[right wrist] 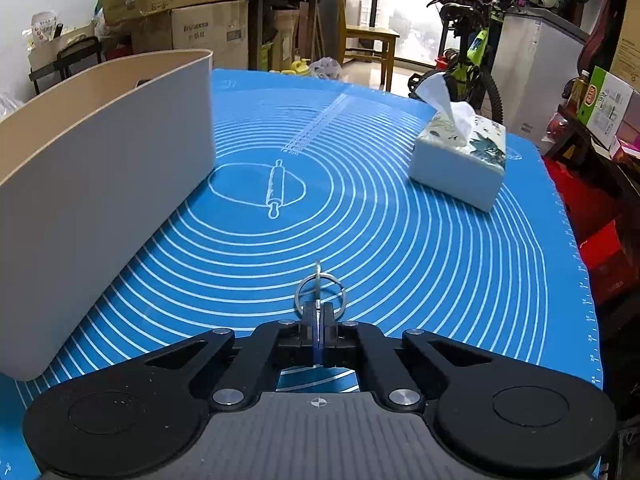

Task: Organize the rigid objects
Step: 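Move the right gripper to the keys on the mat, then grasp the key ring with the right gripper and lift the keys, then carry the keys over the basket and open the right gripper to drop them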

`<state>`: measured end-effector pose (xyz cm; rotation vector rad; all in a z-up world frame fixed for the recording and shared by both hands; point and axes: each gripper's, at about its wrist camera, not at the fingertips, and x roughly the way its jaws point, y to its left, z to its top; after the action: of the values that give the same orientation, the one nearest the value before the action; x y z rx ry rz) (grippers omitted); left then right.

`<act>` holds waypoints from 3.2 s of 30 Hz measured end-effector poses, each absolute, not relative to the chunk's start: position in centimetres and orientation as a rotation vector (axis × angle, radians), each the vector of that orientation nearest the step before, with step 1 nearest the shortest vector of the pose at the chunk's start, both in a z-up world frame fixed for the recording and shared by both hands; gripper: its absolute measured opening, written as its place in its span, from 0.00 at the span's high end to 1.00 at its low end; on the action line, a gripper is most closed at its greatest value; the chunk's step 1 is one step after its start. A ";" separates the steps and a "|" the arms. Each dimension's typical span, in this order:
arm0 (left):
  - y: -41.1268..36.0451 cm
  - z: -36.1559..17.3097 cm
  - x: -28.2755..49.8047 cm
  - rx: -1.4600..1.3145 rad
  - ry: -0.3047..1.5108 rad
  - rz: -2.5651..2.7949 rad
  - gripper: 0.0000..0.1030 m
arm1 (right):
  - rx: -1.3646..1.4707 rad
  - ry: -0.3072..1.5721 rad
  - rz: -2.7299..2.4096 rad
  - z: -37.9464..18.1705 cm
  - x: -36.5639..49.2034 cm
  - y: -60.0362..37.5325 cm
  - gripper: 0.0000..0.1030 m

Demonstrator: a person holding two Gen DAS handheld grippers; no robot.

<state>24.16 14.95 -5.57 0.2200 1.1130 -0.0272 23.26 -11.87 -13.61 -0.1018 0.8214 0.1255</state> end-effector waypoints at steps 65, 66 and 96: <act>15.2 -5.4 24.2 0.215 1.111 -0.026 0.90 | -0.049 0.892 0.081 -14.1 23.3 -13.7 0.61; 15.2 -5.4 24.2 0.216 1.111 -0.026 0.90 | -0.051 0.880 0.081 -14.1 23.1 -13.7 0.64; 15.2 -5.4 24.1 0.217 1.110 -0.026 0.90 | -0.057 0.535 0.204 -3.4 21.5 -10.2 0.64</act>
<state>24.09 15.19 -5.39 0.2170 1.1104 -0.0256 21.45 -10.19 -3.38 -0.0571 0.5352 0.2036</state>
